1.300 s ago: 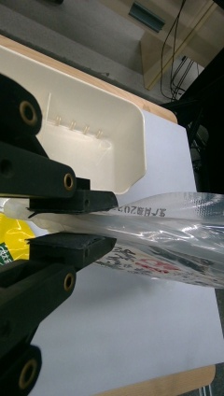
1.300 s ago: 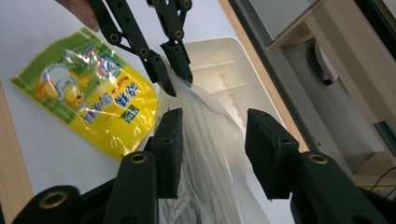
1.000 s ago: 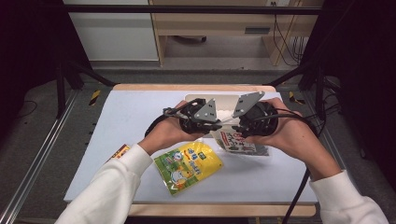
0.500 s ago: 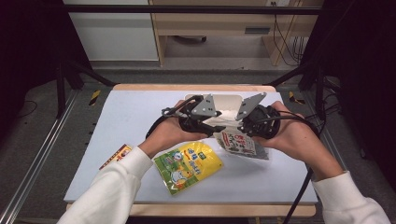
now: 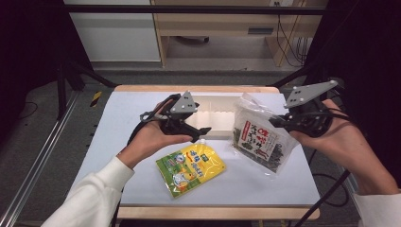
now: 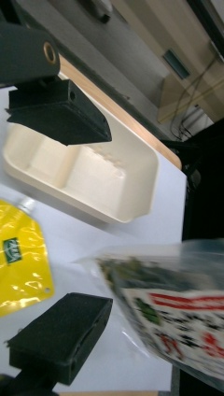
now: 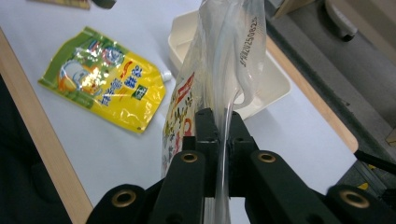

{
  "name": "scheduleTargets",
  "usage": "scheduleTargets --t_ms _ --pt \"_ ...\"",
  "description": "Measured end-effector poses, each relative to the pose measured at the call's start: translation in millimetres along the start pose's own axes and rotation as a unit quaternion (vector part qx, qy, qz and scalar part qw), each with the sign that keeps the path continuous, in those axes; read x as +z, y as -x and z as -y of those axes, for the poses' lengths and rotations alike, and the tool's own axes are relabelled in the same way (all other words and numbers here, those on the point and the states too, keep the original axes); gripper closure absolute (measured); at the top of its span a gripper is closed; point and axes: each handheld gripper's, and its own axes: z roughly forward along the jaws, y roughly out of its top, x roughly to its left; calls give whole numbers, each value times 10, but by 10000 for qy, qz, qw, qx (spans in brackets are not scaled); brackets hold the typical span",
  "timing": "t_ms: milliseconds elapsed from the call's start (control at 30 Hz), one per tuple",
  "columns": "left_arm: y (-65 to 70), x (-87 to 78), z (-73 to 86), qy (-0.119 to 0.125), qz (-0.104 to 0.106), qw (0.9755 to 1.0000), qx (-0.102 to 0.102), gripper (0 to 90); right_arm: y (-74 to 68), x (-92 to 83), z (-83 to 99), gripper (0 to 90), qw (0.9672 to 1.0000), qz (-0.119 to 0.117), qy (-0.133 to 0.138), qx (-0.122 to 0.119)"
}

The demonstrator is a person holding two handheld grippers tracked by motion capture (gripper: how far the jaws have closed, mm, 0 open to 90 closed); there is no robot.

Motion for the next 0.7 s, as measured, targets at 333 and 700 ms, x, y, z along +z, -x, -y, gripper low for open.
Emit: scheduleTargets --t_ms 333,700 --pt "-16 -284 483 -259 -184 9977 -591 117 200 -371 -132 874 9969 327 630 354" --pt "173 -659 1187 -206 -358 9914 -1238 105 489 -197 -462 877 9891 649 1191 576"
